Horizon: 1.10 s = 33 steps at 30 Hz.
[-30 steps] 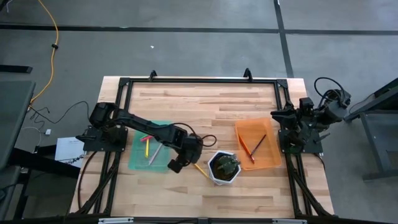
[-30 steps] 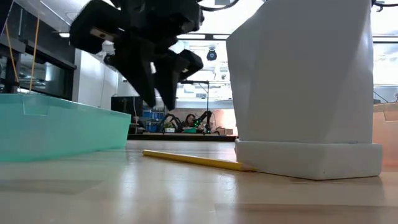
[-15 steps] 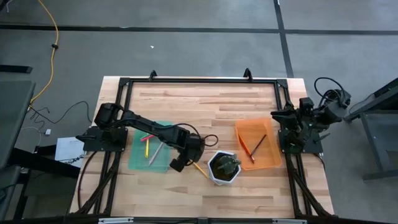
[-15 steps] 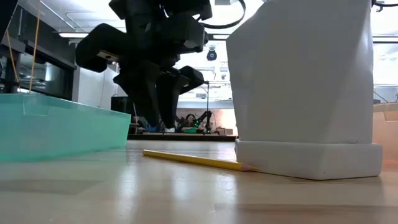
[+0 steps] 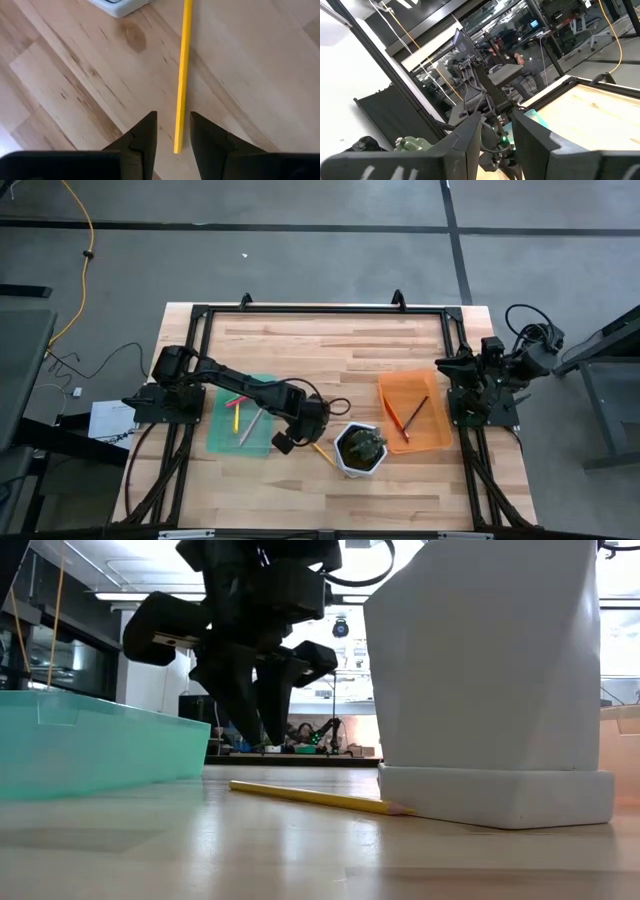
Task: Sort pens & pencils
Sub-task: Put the yellow pencil into the orange bin
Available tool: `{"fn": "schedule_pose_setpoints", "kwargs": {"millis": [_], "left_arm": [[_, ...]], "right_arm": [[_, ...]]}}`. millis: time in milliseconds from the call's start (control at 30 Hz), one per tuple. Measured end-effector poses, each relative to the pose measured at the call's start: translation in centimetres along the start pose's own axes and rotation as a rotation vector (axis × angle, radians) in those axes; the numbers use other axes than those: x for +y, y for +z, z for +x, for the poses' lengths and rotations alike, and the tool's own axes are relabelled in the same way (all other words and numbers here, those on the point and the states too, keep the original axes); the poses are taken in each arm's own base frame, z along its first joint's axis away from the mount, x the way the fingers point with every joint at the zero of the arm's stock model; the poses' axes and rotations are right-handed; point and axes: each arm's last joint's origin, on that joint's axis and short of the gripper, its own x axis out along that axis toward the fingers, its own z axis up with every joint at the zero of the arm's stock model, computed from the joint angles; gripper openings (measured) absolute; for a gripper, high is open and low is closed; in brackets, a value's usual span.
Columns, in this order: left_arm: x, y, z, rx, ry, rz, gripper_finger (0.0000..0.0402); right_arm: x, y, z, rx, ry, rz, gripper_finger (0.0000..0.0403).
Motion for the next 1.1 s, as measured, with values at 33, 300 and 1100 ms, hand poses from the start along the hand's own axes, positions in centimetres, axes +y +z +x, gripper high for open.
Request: {"fn": "schedule_pose_setpoints", "kwargs": {"millis": [33,300,1100], "left_arm": [[0.0,0.0,0.0,0.001,0.0,0.003,0.0101],[-0.1,-0.3,0.7,0.015,-0.024,-0.004,0.0101],[-0.3,-0.8,2.5,0.075,-0.051,-0.017,0.0101]], "right_arm": [[0.0,0.0,0.0,0.0,0.0,-0.001,0.0103],[0.0,0.0,0.0,0.0,0.0,-0.008,0.0103],[0.0,0.1,0.0,-0.008,-0.004,-0.018,0.0103]]}}
